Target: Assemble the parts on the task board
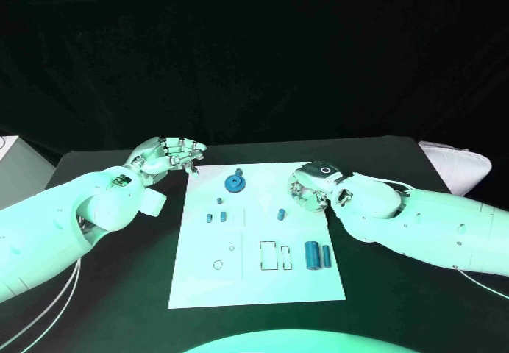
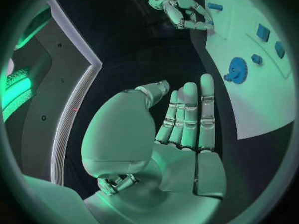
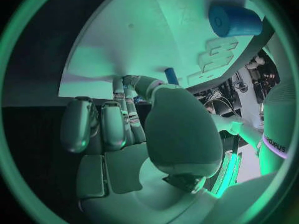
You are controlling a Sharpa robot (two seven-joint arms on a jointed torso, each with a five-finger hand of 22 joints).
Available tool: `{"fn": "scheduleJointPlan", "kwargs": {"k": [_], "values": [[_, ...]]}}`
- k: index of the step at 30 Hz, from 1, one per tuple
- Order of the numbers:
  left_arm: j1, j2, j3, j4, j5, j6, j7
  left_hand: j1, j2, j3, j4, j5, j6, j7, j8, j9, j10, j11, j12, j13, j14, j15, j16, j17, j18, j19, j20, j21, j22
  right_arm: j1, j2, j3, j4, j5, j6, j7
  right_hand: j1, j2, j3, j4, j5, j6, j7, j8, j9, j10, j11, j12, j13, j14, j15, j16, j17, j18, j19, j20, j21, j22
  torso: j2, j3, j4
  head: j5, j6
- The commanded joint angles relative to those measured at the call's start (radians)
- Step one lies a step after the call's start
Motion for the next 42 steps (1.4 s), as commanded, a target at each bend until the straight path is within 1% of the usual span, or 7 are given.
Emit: {"fn": "scheduleJointPlan", "kwargs": {"k": [1,14,19,26,30,36,42], "values": [[-0.001,0.003,0.001,0.0,-0.005,0.005,0.004,0.009,0.005,-0.008,0.0,0.001,-0.008,0.004,0.004,-0.001,-0.002,0.008,-0.006,-0.002,-0.001,0.005,-0.007,0.0,0.015,0.01,0.001,-0.007,-0.002,-0.001,-0.004,0.004,0.018,-0.004,-0.037,-0.004,0.001,0.009,0.008,-0.002,0.004,0.005,0.004,0.007,0.001,0.006,-0.001,0.003,0.002,0.042,-0.007,0.006,0.0,-0.014,0.005,-0.006,0.007,0.006,0.0,0.0,-0.0007,-0.002,0.001],[-0.002,0.004,0.001,-0.006,-0.006,-0.002,-0.002,0.019,0.008,-0.018,0.002,0.002,-0.018,0.007,0.008,-0.009,-0.023,0.013,-0.02,-0.014,0.024,0.007,0.012,0.01,0.015,0.039,0.0,-0.002,-0.004,0.01,-0.053,0.02,0.095,0.065,-0.042,-0.005,-0.004,0.007,0.011,-0.003,0.005,0.006,0.004,0.01,0.005,0.01,-0.001,0.003,0.004,0.042,-0.007,0.011,0.003,-0.019,0.012,-0.006,0.033,0.031,0.0,0.0005,-0.0008,0.006,-0.002],[-0.004,0.007,0.001,-0.008,-0.005,-0.007,0.002,0.018,0.007,-0.02,0.004,0.002,-0.021,0.009,0.01,-0.01,-0.032,0.015,-0.025,-0.017,0.021,0.009,0.013,0.011,0.015,0.04,0.0,-0.003,-0.005,0.011,-0.073,0.025,0.149,0.109,-0.096,0.013,-0.004,0.005,0.014,-0.007,0.008,0.005,0.004,0.01,0.007,0.009,-0.001,0.002,0.004,0.042,-0.007,0.01,0.0,-0.021,0.015,-0.006,0.044,0.041,-0.001,0.0003,-0.0007,0.01,-0.002],[-0.01,0.013,0.001,-0.008,0.0,-0.014,0.009,0.019,0.007,-0.021,0.004,0.002,-0.022,0.009,0.01,-0.011,-0.034,0.015,-0.026,-0.018,0.019,0.009,0.012,0.011,0.015,0.04,0.001,-0.004,-0.006,0.001,-0.07,0.027,0.226,0.163,-0.176,0.058,-0.006,0.001,0.019,-0.013,0.012,0.001,0.005,0.01,0.009,0.007,0.0,-0.001,0.005,0.04,-0.007,0.006,-0.008,-0.022,0.015,-0.006,0.048,0.046,-0.002,0.0015,0.0013,0.037,-0.007],[-0.017,0.018,0.001,-0.01,0.002,-0.021,0.012,0.019,0.007,-0.021,0.004,0.003,-0.022,0.009,0.011,-0.011,-0.035,0.016,-0.027,-0.018,0.018,0.009,0.012,0.011,0.015,0.039,0.001,-0.004,-0.006,-0.018,-0.047,0.025,0.253,0.152,-0.206,0.078,-0.006,0.0,0.02,-0.014,0.012,0.0,0.006,0.01,0.01,0.007,0.001,-0.001,0.005,0.039,-0.006,0.006,-0.009,-0.022,0.015,-0.005,0.048,0.046,-0.005,-0.0003,0.0006,0.064,-0.007],[-0.019,0.027,0.001,-0.009,0.004,-0.034,0.018,0.02,0.007,-0.021,0.005,0.003,-0.023,0.01,0.012,-0.011,-0.039,0.017,-0.029,-0.02,0.016,0.01,0.011,0.011,0.014,0.038,0.001,-0.006,-0.007,-0.052,0.002,0.019,0.253,0.099,-0.22,0.087,-0.006,0.0,0.021,-0.016,0.013,-0.001,0.006,0.01,0.01,0.006,0.001,-0.002,0.005,0.039,-0.006,0.006,-0.008,-0.022,0.015,-0.005,0.049,0.048,-0.01,-0.0018,0.0014,0.103,-0.016],[-0.02,0.034,0.001,-0.005,0.016,-0.055,0.023,0.021,0.007,-0.022,0.005,0.003,-0.024,0.01,0.013,-0.012,-0.04,0.017,-0.029,-0.021,0.015,0.011,0.011,0.011,0.014,0.038,0.002,-0.006,-0.007,-0.081,0.055,0.007,0.23,0.058,-0.221,0.087,-0.007,-0.002,0.021,-0.018,0.013,-0.002,0.006,0.01,0.011,0.006,0.001,-0.002,0.006,0.038,-0.006,0.005,-0.01,-0.023,0.016,-0.005,0.054,0.052,-0.009,-0.0039,0.0032,0.125,-0.023]]}}
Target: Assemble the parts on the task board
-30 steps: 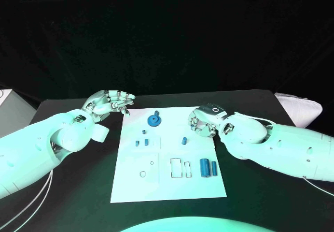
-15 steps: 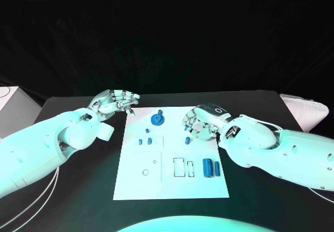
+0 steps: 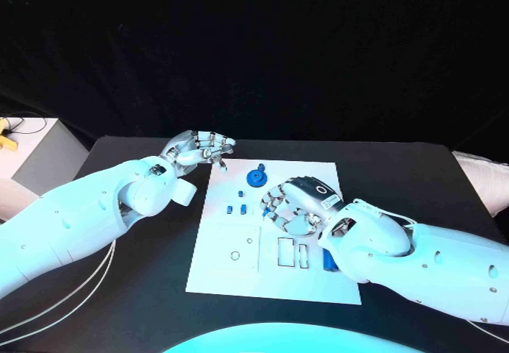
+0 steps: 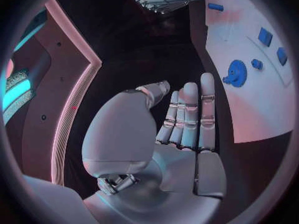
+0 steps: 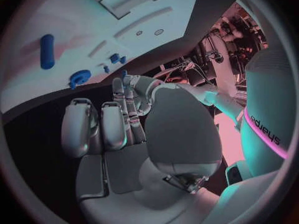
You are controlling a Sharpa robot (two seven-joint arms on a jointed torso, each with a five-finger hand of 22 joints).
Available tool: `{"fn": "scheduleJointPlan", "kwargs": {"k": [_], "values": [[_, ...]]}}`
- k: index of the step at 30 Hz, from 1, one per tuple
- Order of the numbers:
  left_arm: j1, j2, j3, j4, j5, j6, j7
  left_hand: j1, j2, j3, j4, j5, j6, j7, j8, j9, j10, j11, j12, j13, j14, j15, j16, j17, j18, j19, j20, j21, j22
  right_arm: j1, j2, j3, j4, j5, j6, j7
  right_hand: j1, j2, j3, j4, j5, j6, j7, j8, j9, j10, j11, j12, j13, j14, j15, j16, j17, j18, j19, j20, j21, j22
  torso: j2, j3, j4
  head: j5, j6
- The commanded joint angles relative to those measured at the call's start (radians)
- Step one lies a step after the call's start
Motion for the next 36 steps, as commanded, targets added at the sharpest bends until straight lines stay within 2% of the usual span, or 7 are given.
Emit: {"fn": "scheduleJointPlan", "kwargs": {"k": [1,4,9,15,28,36], "values": [[-0.001,0.005,0.001,0.004,0.018,-0.025,0.021,0.011,-0.003,-0.006,0.001,0.003,-0.008,0.008,0.007,-0.002,-0.01,0.002,-0.004,-0.002,-0.003,0.004,0.003,0.002,0.015,0.006,0.002,-0.002,-0.001,-0.01,0.017,-0.003,-0.012,-0.056,-0.022,0.022,-0.007,-0.002,0.002,-0.003,0.005,0.0,0.002,0.002,0.001,0.004,-0.001,0.006,0.002,0.038,-0.006,-0.001,-0.001,-0.008,0.012,-0.001,0.003,0.001,0.001,-0.0018,0.0007,0.016,-0.004],[-0.001,0.008,0.001,0.007,0.024,-0.033,0.022,0.011,-0.003,-0.006,0.001,0.003,-0.008,0.008,0.007,-0.002,-0.01,0.002,-0.004,-0.002,-0.003,0.004,0.003,0.002,0.015,0.006,0.002,-0.002,-0.001,-0.021,0.04,-0.01,-0.027,-0.065,-0.023,0.021,-0.008,-0.002,0.002,-0.004,0.005,-0.001,0.002,0.002,0.001,0.003,-0.001,0.006,0.002,0.038,-0.006,-0.001,-0.001,-0.008,0.013,-0.001,0.005,0.002,0.001,-0.0017,0.0001,0.025,-0.014],[-0.001,0.013,0.001,0.008,0.029,-0.041,0.023,0.011,-0.003,-0.007,0.001,0.003,-0.008,0.009,0.008,-0.002,-0.01,0.002,-0.004,-0.002,-0.004,0.004,0.003,0.002,0.014,0.006,0.002,-0.003,-0.002,-0.036,0.071,-0.019,-0.05,-0.08,-0.024,0.012,-0.009,-0.003,0.001,-0.004,0.005,-0.001,0.002,0.002,0.002,0.004,-0.001,0.006,0.002,0.038,-0.006,-0.002,-0.002,-0.008,0.013,-0.001,0.005,0.002,0.001,-0.0008,0.0018,0.034,-0.021],[-0.001,0.018,0.001,0.011,0.031,-0.042,0.022,0.011,-0.003,-0.007,0.001,0.003,-0.008,0.009,0.008,-0.002,-0.01,0.002,-0.004,-0.002,-0.004,0.004,0.003,0.002,0.014,0.006,0.002,-0.003,-0.002,-0.045,0.095,-0.026,-0.072,-0.081,-0.013,0.003,-0.009,-0.004,0.001,-0.005,0.005,-0.001,0.002,0.002,0.002,0.004,0.0,0.006,0.002,0.038,-0.006,0.0,-0.001,-0.008,0.013,-0.001,0.005,0.003,0.002,-0.0002,-0.0003,0.048,-0.029],[-0.001,0.024,0.001,0.014,0.032,-0.042,0.022,0.011,-0.002,-0.007,0.001,0.003,-0.007,0.009,0.009,-0.002,-0.011,0.002,-0.005,-0.003,-0.005,0.004,0.003,0.002,0.014,0.005,0.002,-0.003,-0.002,-0.062,0.114,-0.032,-0.093,-0.084,0.049,0.001,-0.013,-0.006,0.0,-0.006,0.003,-0.001,0.002,0.003,0.003,0.004,0.0,0.006,0.003,0.038,-0.005,0.0,-0.002,-0.008,0.012,-0.001,0.006,0.004,0.002,0.0003,0.0,0.058,-0.042],[-0.001,0.023,0.001,0.015,0.032,-0.04,0.019,0.011,-0.002,-0.008,0.002,0.003,-0.008,0.009,0.01,-0.002,-0.012,0.003,-0.005,-0.003,-0.006,0.005,0.003,0.002,0.014,0.005,0.003,-0.004,-0.003,-0.068,0.117,-0.033,-0.095,-0.096,0.064,-0.007,-0.013,-0.007,0.0,-0.006,0.003,-0.001,0.002,0.003,0.004,0.004,0.0,0.006,0.003,0.038,-0.005,0.0,-0.002,-0.008,0.013,-0.001,0.007,0.005,0.002,-0.0001,-0.0001,0.06,-0.048]]}}
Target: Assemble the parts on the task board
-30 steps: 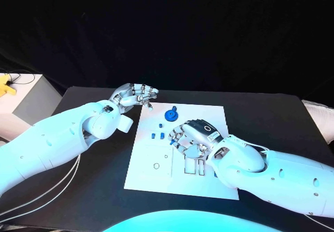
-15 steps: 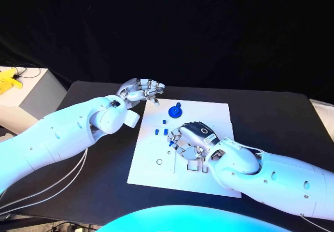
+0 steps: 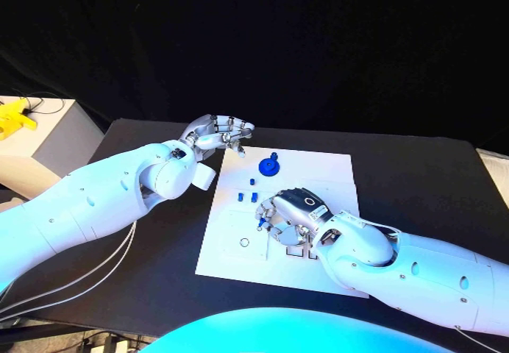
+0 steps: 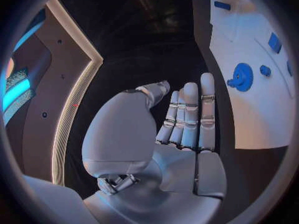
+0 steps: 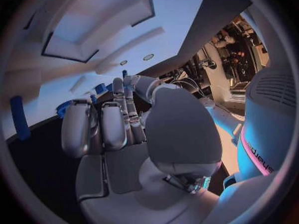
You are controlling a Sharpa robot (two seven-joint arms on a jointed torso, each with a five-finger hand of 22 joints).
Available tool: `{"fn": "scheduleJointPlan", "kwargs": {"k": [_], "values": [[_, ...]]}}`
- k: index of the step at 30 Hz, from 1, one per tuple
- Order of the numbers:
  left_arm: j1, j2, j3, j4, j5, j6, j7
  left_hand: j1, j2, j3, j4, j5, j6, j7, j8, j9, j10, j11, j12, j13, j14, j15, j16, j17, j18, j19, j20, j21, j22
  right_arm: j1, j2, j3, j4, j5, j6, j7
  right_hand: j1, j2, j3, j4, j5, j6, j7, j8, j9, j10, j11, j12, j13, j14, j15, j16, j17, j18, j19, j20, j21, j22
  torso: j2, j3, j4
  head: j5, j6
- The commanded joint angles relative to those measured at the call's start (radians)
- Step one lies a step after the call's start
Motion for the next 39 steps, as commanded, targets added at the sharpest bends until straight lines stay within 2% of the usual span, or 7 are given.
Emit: {"fn": "scheduleJointPlan", "kwargs": {"k": [1,16,39], "values": [[0.0,0.001,0.001,0.003,0.008,0.001,0.012,0.011,-0.002,-0.005,-0.001,0.003,-0.008,0.009,0.006,-0.001,-0.008,-0.001,-0.005,-0.001,-0.002,0.001,0.003,0.001,0.014,0.005,0.003,-0.004,-0.001,-0.002,0.002,0.0,0.0,-0.022,0.032,-0.005,-0.006,0.0,0.0,-0.006,0.003,0.006,0.003,0.003,0.001,0.003,-0.003,0.003,0.0,0.038,-0.005,0.001,0.0,-0.008,0.013,-0.001,0.007,0.001,0.0,-0.0005,0.0006,0.001,-0.003],[0.0,-0.001,0.001,0.004,0.007,0.003,0.009,0.009,-0.001,-0.006,0.001,0.003,-0.008,0.01,0.007,-0.002,-0.009,-0.001,-0.005,-0.001,-0.003,0.001,0.003,0.001,0.014,0.005,0.003,-0.005,-0.001,-0.005,0.005,0.0,0.001,-0.025,0.042,-0.007,-0.007,0.0,0.0,-0.007,0.003,0.006,0.003,0.003,0.001,0.003,-0.003,0.003,0.001,0.038,-0.005,0.001,0.0,-0.008,0.013,-0.001,0.007,0.001,0.0,0.0001,0.0003,0.006,-0.007],[0.0,-0.002,0.001,0.005,-0.005,0.004,0.003,0.009,-0.001,-0.007,0.002,0.003,-0.009,0.01,0.009,-0.002,-0.01,0.0,-0.006,-0.002,-0.004,0.002,0.003,0.002,0.014,0.004,0.004,-0.006,-0.002,-0.01,0.022,0.0,-0.023,-0.068,0.077,-0.018,-0.009,-0.001,-0.001,-0.008,0.002,0.006,0.003,0.004,0.003,0.003,-0.003,0.003,0.001,0.037,-0.005,-0.001,-0.003,-0.008,0.012,0.0,0.006,0.0,-0.001,-0.0002,-0.0002,0.003,-0.009]]}}
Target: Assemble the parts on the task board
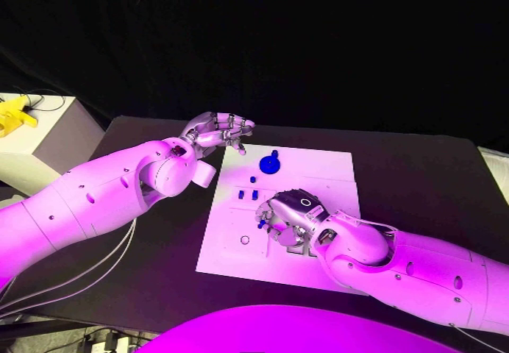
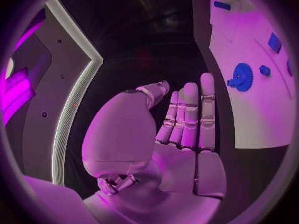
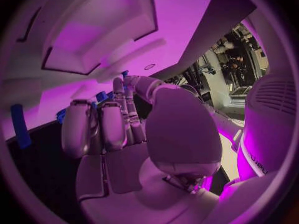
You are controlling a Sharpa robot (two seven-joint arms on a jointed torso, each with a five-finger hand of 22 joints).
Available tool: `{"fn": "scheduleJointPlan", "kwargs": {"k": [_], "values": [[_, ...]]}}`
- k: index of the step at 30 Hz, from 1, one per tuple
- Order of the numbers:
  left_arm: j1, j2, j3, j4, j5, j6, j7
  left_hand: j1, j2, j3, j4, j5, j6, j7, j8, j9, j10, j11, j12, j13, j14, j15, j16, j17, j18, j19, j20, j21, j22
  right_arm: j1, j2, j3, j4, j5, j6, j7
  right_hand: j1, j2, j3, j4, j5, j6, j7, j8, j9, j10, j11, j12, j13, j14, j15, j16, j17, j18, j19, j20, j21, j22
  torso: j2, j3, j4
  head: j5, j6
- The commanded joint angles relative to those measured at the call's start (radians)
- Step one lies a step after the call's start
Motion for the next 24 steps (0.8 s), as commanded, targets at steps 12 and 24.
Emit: {"fn": "scheduleJointPlan", "kwargs": {"k": [12,24], "values": [[0.0,-0.003,0.001,0.005,-0.037,0.004,0.004,0.008,-0.001,-0.005,0.001,0.003,-0.006,0.007,0.006,-0.002,-0.012,0.001,-0.006,-0.002,-0.005,0.003,0.003,0.001,0.014,0.004,0.004,-0.007,-0.002,-0.009,0.015,-0.001,-0.014,-0.06,0.053,-0.004,-0.007,0.003,0.002,-0.006,0.003,0.003,0.001,0.003,0.002,0.003,-0.005,0.003,0.0,0.037,-0.005,0.0,-0.001,-0.008,0.011,0.0,0.002,0.001,0.001,-0.0008,0.0006,0.006,-0.008],[0.0,-0.004,0.001,0.006,-0.04,0.005,-0.001,0.001,0.006,-0.008,0.013,0.002,-0.009,0.009,0.01,-0.004,-0.015,0.002,-0.006,-0.004,-0.005,0.005,0.005,0.003,0.015,0.005,0.006,-0.01,-0.004,-0.01,0.012,-0.002,-0.006,-0.053,0.053,0.032,-0.064,-0.019,-0.042,0.014,-0.064,-0.052,0.008,-0.028,-0.003,-0.009,0.001,0.003,0.013,0.013,0.002,-0.051,-0.069,0.0,-0.01,0.007,-0.035,-0.027,0.0,0.0002,-0.0005,0.009,0.0]]}}
